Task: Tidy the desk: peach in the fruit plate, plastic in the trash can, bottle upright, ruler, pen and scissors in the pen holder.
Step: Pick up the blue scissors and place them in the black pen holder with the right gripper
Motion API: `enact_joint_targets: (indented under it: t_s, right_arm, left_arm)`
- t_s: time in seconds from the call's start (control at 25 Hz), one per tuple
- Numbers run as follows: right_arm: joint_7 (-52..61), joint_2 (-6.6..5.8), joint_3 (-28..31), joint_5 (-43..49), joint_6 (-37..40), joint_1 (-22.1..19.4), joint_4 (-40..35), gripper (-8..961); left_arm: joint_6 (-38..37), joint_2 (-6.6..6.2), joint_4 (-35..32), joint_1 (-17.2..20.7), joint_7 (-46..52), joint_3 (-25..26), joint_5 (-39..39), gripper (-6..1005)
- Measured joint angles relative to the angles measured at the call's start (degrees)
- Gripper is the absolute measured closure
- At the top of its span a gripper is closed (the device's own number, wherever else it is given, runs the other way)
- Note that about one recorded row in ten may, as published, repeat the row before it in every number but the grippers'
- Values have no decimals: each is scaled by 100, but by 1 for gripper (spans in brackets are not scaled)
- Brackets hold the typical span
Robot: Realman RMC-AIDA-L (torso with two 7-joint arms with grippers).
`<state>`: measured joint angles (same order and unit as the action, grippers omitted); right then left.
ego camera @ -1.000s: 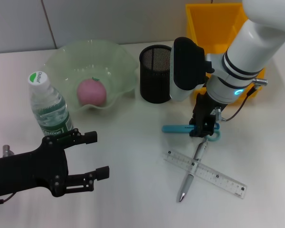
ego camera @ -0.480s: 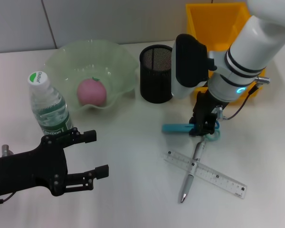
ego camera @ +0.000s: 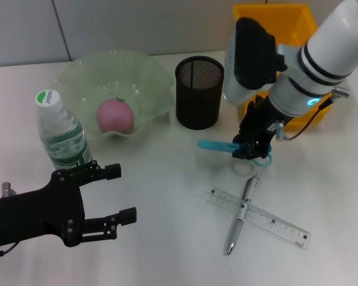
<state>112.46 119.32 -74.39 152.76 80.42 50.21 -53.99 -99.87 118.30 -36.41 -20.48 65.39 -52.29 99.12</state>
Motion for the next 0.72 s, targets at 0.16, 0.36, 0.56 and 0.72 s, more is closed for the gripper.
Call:
enact_joint_targets:
  t_s: [0.16,0.36,0.56,0.72]
  right_arm:
    - [27,5,3,-205,28,-255,-356,718]
    - [72,-1,5,-734,12,-833,-1045,718]
    - [41,-4,33,-1291,-97,-1283,-1460,718]
    - [-110,-2,31,-2000,-328,-1880,-1849,717]
  left_arm:
    - [-15,0,0,1,-5,0,-29,138]
    - [-55,0,3,1,-8,0,-108,138]
    - [-112,0,2,0,-8,0,-154,138]
    - [-112,4,7,-6,-8,0,-170,138]
